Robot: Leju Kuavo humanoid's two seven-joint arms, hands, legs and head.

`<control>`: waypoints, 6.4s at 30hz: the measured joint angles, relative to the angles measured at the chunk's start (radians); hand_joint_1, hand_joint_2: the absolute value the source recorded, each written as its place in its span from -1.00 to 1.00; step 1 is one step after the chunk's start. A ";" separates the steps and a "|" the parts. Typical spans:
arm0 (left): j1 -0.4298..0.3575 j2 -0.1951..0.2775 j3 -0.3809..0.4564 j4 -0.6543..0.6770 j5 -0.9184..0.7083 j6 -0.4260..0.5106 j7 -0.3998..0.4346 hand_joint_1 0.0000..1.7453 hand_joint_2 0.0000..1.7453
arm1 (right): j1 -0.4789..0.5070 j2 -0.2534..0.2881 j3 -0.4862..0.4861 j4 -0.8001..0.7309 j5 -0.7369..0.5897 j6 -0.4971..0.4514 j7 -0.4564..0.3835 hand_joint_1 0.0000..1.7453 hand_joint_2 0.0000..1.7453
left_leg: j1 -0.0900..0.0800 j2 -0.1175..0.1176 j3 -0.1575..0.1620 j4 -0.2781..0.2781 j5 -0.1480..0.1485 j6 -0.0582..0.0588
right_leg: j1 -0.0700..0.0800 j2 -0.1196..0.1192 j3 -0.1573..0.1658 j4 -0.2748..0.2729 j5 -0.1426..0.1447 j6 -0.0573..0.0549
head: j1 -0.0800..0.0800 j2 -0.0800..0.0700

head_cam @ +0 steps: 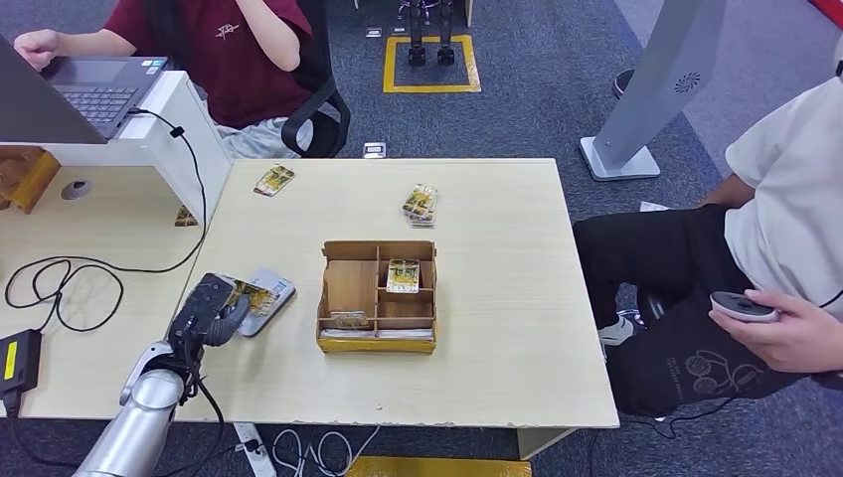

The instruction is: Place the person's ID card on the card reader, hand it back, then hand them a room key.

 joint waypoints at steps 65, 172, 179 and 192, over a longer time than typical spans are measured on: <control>-0.143 -0.107 -0.020 0.320 -0.434 0.521 -0.021 1.00 1.00 | 0.007 0.007 -0.110 -0.013 0.140 0.016 -0.034 -1.00 1.00 | 0.000 -0.001 0.003 0.000 0.001 0.000 | 0.000 -0.001 0.002 0.000 0.000 0.000 | 0.000 0.000; 0.167 0.271 -0.460 -0.517 -0.776 0.283 -0.069 -1.00 1.00 | -0.017 -0.013 -0.067 0.211 0.008 -0.215 -0.127 -1.00 1.00 | 0.000 0.003 0.002 0.000 -0.004 -0.001 | 0.000 0.002 0.000 0.001 -0.003 -0.002 | -0.001 0.000; 0.037 0.236 -0.564 -0.437 -0.754 0.271 -0.023 -1.00 1.00 | -0.019 -0.013 -0.027 0.215 -0.030 -0.214 -0.122 -1.00 1.00 | 0.000 0.002 0.002 0.000 -0.004 -0.001 | 0.000 0.001 0.001 0.001 -0.003 -0.002 | -0.001 0.000; -0.077 0.131 -0.697 -0.312 -0.765 0.264 0.039 -1.00 1.00 | -0.020 -0.012 0.026 0.217 -0.063 -0.215 -0.111 -1.00 1.00 | 0.000 0.002 0.002 0.000 -0.004 -0.001 | 0.000 0.001 0.000 0.001 -0.003 -0.002 | -0.001 0.000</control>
